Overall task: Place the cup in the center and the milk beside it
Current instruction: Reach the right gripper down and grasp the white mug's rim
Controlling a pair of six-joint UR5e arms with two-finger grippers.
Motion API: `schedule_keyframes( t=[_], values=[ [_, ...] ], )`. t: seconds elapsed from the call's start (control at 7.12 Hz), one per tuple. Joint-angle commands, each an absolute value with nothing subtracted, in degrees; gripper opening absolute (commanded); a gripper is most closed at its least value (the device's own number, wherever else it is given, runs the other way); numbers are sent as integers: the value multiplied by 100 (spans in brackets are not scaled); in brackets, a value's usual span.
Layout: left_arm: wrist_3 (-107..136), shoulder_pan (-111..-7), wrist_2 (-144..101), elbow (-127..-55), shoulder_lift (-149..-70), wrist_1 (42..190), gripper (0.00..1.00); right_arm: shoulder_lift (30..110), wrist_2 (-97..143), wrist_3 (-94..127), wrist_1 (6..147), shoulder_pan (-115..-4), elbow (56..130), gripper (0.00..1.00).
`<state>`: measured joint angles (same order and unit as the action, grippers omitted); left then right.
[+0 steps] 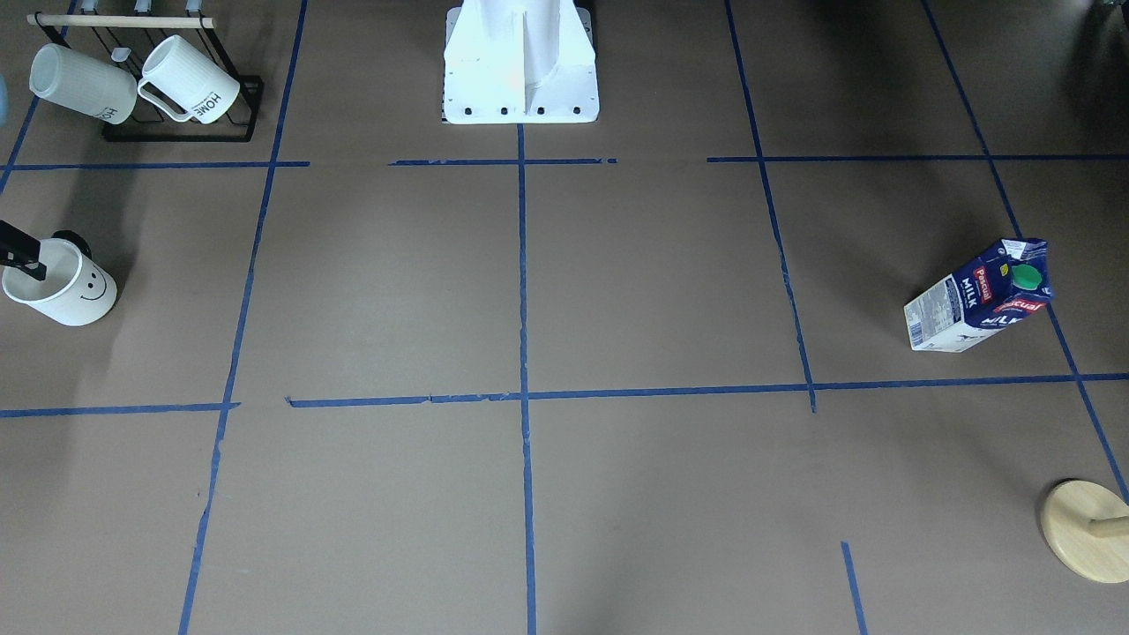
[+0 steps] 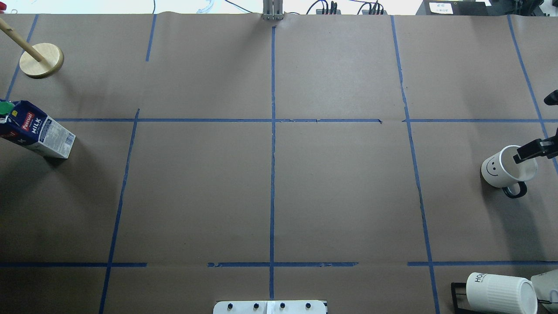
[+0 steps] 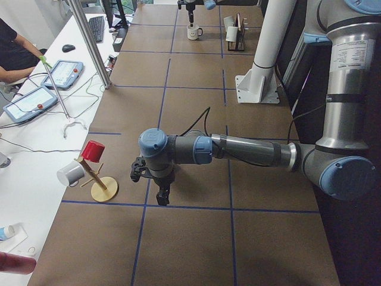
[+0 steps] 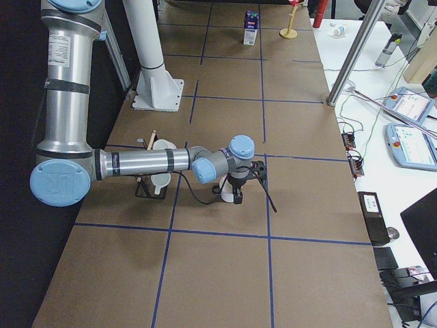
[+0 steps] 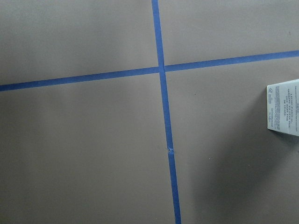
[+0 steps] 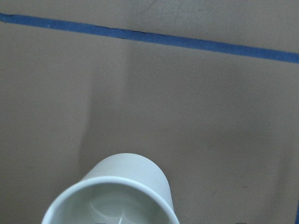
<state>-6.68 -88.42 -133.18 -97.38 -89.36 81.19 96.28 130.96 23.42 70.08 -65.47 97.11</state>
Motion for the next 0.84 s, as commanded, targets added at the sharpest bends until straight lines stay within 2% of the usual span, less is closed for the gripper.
schedule_keyframes(
  t=[0.0,0.14,0.42,0.56,0.7],
  values=[
    [-668,-8842,-13315,-9730,-8930,8112,100,9642,13052,2347,6987,-6478,9651,4],
    [-668,-8842,-13315,-9712,-8930,8121,100,9668,13060,2355,6987,-6486,9685,0],
    [-668,-8842,-13324,-9720,-8930,8121,100,9590,13060,2408,7040,-6434,10060,0],
    [-668,-8842,-13324,-9738,-8930,8121,100,9345,13095,3357,7092,-6016,10612,0],
    [-668,-8842,-13333,-9747,-8930,8121,100,8690,13078,4906,7154,-5490,10791,0]
  ],
)
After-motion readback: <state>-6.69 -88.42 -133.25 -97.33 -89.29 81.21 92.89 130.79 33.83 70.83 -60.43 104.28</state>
